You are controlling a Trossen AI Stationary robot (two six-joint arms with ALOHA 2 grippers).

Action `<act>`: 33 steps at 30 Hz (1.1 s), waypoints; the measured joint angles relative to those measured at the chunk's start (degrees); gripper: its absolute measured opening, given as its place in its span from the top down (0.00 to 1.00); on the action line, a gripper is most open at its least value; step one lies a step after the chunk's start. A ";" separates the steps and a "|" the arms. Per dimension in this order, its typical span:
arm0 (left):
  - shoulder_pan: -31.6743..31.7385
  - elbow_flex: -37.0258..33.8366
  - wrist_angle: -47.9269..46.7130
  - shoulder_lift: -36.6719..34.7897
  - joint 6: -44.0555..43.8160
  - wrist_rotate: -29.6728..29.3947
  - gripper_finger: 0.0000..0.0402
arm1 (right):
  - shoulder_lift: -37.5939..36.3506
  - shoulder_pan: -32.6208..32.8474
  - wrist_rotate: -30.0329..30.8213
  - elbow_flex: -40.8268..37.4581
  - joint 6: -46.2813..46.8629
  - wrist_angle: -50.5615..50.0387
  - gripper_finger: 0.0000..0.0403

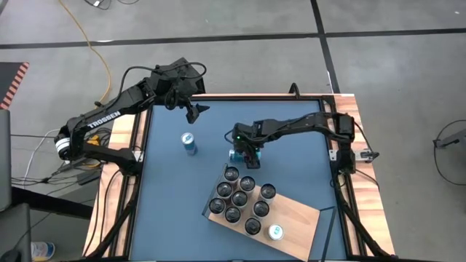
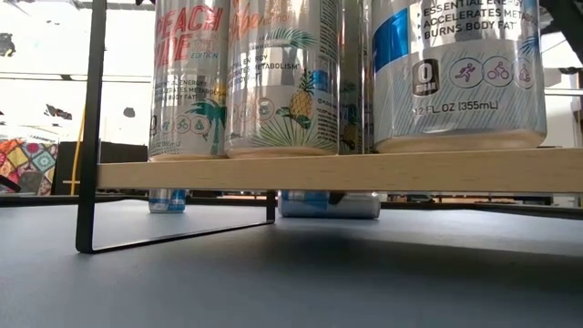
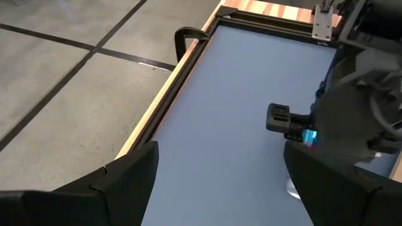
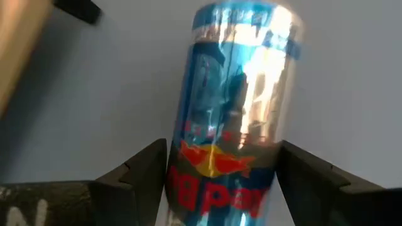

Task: Place canned beverage on shelf
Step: Put the right blue soda can aligned with the other blue soda can on the shelf

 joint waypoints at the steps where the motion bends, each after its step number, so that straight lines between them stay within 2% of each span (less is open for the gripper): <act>1: 0.00 0.00 0.00 0.00 0.00 -0.02 0.18 | -0.05 0.04 -0.25 0.00 0.21 0.01 0.33; 6: 0.00 0.00 -0.01 0.00 -0.24 0.02 0.18 | -0.27 -0.68 -0.15 0.13 0.23 -0.21 0.39; 12: 0.00 0.00 -0.01 0.00 -0.30 0.03 0.18 | -0.42 -0.72 0.61 0.13 0.27 -0.31 0.61; 13: -0.01 0.00 -0.01 0.00 -0.33 0.02 0.18 | -0.42 -0.72 0.64 0.13 0.21 -0.28 0.62; 23: 0.01 0.00 0.08 0.00 -0.24 0.13 0.18 | -3.88 -0.50 0.72 3.49 -0.78 -0.37 0.61; 28: -0.01 0.00 0.25 0.00 -0.20 0.13 0.18 | -9.92 0.30 0.40 5.68 -3.55 1.86 0.54; 33: -0.01 0.00 0.25 0.00 0.78 0.06 0.18 | -18.92 -0.79 0.36 5.92 -3.99 4.41 0.56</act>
